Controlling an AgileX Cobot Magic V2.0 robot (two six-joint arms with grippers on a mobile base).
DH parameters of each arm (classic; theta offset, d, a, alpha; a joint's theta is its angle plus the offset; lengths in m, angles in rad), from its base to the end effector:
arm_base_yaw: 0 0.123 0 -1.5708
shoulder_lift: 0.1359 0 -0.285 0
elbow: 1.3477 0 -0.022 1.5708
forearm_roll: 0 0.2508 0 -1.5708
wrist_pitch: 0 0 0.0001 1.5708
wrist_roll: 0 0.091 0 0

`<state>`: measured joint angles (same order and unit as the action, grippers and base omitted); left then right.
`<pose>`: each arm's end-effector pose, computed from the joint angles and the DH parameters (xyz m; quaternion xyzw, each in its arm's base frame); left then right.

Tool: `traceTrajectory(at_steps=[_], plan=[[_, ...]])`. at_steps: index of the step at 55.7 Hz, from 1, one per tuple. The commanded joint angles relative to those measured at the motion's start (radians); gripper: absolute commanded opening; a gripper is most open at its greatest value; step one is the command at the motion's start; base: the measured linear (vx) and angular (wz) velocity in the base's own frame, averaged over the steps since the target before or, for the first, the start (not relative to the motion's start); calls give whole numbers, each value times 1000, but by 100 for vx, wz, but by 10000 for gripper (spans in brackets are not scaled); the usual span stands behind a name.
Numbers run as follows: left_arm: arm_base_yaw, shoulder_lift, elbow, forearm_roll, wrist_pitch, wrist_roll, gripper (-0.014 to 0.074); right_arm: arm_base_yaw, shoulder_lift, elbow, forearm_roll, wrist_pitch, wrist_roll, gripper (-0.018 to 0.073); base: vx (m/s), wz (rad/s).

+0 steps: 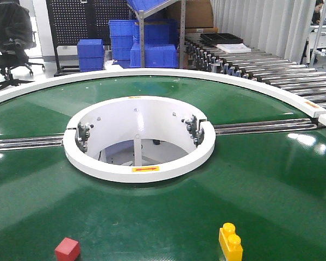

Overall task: Pick red and yellow blocks into blue bin
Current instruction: 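Raise the right arm and move the right gripper toward the yellow brick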

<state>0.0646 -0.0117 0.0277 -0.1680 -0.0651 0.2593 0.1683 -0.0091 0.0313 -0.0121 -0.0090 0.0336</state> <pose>0.0558 0.0046 0.2103 0.0048 0.6576 0.0624 0.7507 0.0561 0.0095 0.2039 -0.0499 0.6786 0.0695 0.7295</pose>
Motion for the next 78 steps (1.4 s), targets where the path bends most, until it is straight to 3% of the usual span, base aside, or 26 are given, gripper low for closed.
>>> traceTrajectory(at_steps=[1,6,9,13,21,34,46,56,62,68,78], plan=[[-2,-7,-31,-12,-229,-17,2,-6,-11,4,-5,-184,-5,-10,0,0],[-2,-7,-40,-33,-375,-142,2,-6,-11,-34,-3,-218,-5,-10,0,0],[-2,-7,-76,-32,-375,-254,2,-6,-11,-84,-3,-190,-5,-10,0,0],[-2,1,-152,-7,-294,-327,2,-6,1,-175,-11,-131,-12,-10,0,0],[-2,121,-381,103,-80,-318,2,-6,133,-385,-62,-42,-13,-10,0,0],[-3,575,-724,130,-53,-319,2,-6,550,-711,-108,-57,-12,-10,0,0],[-25,781,-785,130,-74,-318,2,-6,835,-793,-108,-137,-6,-10,0,0],[-25,812,-785,130,-67,-318,24,-6,927,-793,-106,-192,37,6,0,0],[-25,811,-785,133,-57,-318,90,-6,927,-793,-109,-200,47,61,0,0],[-25,811,-785,133,-42,-318,218,-6,927,-793,-109,-205,47,169,0,0],[-92,811,-785,134,2,-313,472,-6,927,-793,-109,-204,46,468,0,0]])
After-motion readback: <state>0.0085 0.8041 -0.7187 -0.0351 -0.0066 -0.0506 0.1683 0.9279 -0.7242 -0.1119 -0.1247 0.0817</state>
